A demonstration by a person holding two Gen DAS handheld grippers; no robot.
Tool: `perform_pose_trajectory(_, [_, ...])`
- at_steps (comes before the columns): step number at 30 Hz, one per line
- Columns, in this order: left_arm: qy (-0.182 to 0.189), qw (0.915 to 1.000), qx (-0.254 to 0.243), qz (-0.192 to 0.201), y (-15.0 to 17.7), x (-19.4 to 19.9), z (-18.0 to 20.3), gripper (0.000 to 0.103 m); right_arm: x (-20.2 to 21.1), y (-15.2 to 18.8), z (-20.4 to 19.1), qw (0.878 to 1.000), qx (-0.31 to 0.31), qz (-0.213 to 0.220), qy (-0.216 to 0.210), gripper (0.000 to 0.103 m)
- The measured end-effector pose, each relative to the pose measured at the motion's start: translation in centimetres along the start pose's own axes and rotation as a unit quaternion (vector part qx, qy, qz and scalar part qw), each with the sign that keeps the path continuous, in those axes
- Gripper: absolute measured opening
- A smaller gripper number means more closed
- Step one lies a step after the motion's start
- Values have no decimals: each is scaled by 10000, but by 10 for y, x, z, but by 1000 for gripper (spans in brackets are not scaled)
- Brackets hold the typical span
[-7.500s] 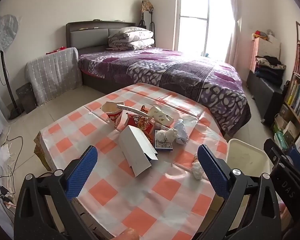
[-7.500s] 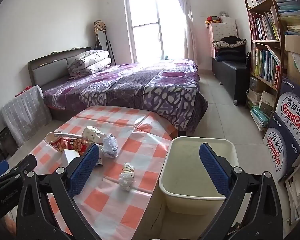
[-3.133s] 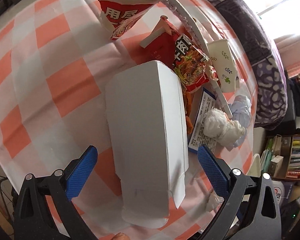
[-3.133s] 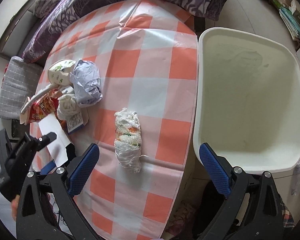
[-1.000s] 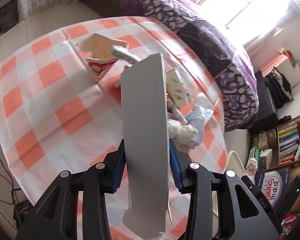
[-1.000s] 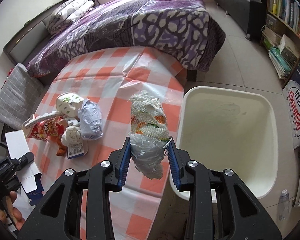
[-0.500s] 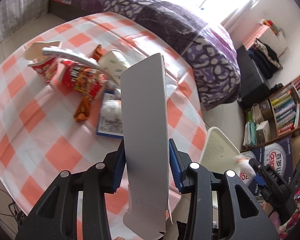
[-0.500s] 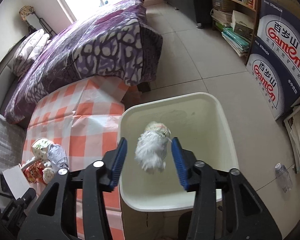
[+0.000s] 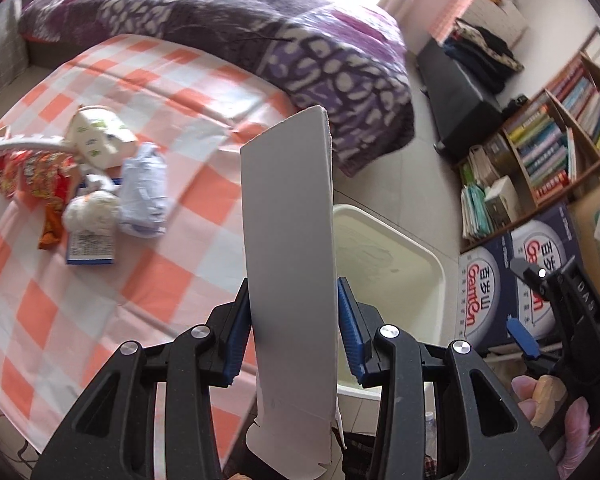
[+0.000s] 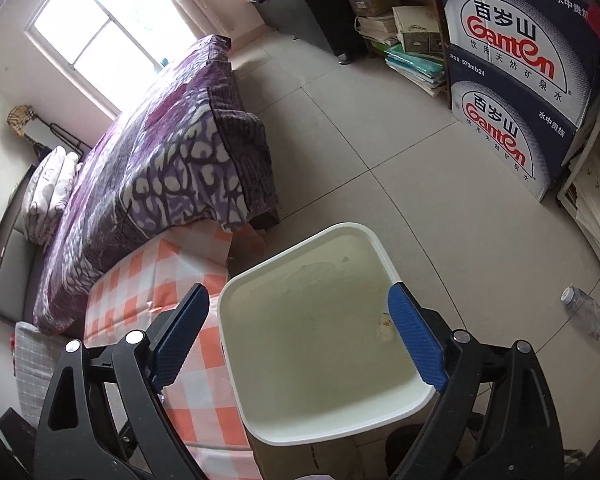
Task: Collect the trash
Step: 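Move the white box over the bin with the left gripper and release it, then grasp the white tissue bundle on the table with the left gripper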
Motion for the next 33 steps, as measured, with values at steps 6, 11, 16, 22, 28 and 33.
perform_pose_trajectory(6, [148,9985,-511,-124,12,-18,58,41,5,-14,26,9983,-557,36,-150,88])
perform_pose_trajectory(11, [355,9961,-779,-232,19,-29,94,41,6,-22,48,9940,-1064,35,-264,88])
perform_pose_trajectory(16, [491,9932,-1020,-253,20,-34,118,61,8,-27,56,9919,-1222,99,-320,88])
perform_pose_trajectory(22, [410,9942,-978,-170,19,-34,107,71,5,-26,52,9926,-1163,73,-329,88])
perform_pose_trajectory(28, [2,9974,-718,-69,16,-34,66,77,-2,-17,22,9990,-440,26,-105,93])
perform_pose_trajectory(33, [-379,9984,-399,-87,17,-38,20,79,-9,-4,-3,9998,159,-24,123,96])
Point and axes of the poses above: each gripper's, at about its wrist camera, not at the fingertips, and x roughly against the way its jaws point, z to its right, y to its underside, the point moved 6 cm from there along -x, roughly the way its jaws point, and after that the axes turned 3 degrees about -y, right-handed, at the moved point
